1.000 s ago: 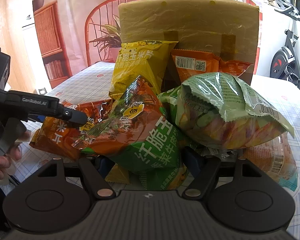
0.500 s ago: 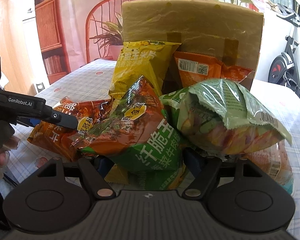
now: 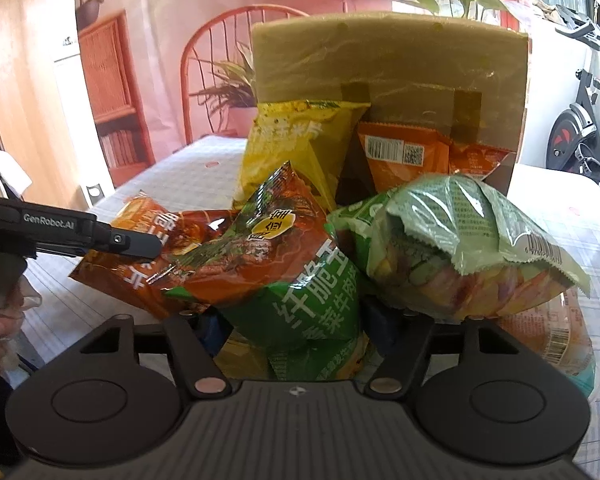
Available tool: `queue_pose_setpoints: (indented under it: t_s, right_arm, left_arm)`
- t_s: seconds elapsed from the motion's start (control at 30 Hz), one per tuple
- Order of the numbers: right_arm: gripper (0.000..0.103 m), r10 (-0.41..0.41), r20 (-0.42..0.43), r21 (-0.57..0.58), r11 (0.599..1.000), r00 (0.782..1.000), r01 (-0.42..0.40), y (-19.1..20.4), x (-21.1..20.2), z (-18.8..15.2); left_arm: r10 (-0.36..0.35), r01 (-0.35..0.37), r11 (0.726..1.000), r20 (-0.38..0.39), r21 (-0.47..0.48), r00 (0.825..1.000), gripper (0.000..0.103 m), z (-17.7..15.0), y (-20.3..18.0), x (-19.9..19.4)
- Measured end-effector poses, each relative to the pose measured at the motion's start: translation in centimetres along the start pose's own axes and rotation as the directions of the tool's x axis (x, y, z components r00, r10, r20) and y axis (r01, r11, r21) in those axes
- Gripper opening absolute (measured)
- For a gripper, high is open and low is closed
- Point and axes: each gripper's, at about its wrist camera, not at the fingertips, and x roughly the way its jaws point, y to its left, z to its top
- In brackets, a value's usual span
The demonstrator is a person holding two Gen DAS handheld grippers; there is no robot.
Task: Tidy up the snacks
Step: 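Close the left tool on the orange chip bag while the right tool grips the green-orange bag, then lift both held bags and carry them over the open cardboard box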
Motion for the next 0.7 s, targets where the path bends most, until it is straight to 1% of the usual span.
queue_pose_setpoints:
  t_s: [0.1,0.23,0.4,0.53,0.7]
  right_arm:
    - [0.067,0.021,0.02,0.003,1.0,1.0,-0.021,0.3,-0.7,0.5]
    - [0.067,0.042,0.047,0.003,0.999,0.998,-0.042,0.7,-1.6,1.3]
    - [0.066,0.055,0.073,0.023,0.998,0.996,-0.057,0.9,-2.4,2.2]
    - [0.065,0.068,0.091,0.058,0.996,0.993,-0.074,0.7,-2.9,2.7]
    - [0.065,0.068,0.117,0.058,0.995,0.991,-0.075,1.2,-4.0,3.3]
  left_arm:
    - [-0.002,0.001,1.0,0.037,0.018,0.999,0.057,0.3,-0.4,-0.7]
    - [0.0,-0.001,1.0,0.078,0.013,0.997,0.057,1.0,-0.7,-1.7]
    - [-0.009,0.006,1.0,0.132,0.028,0.991,0.057,2.2,-1.5,-3.1]
    - [-0.012,0.005,0.999,0.15,0.05,0.989,0.057,2.8,-2.3,-3.9]
    - [-0.028,0.016,0.997,0.167,0.074,0.986,0.057,3.4,-3.3,-4.8]
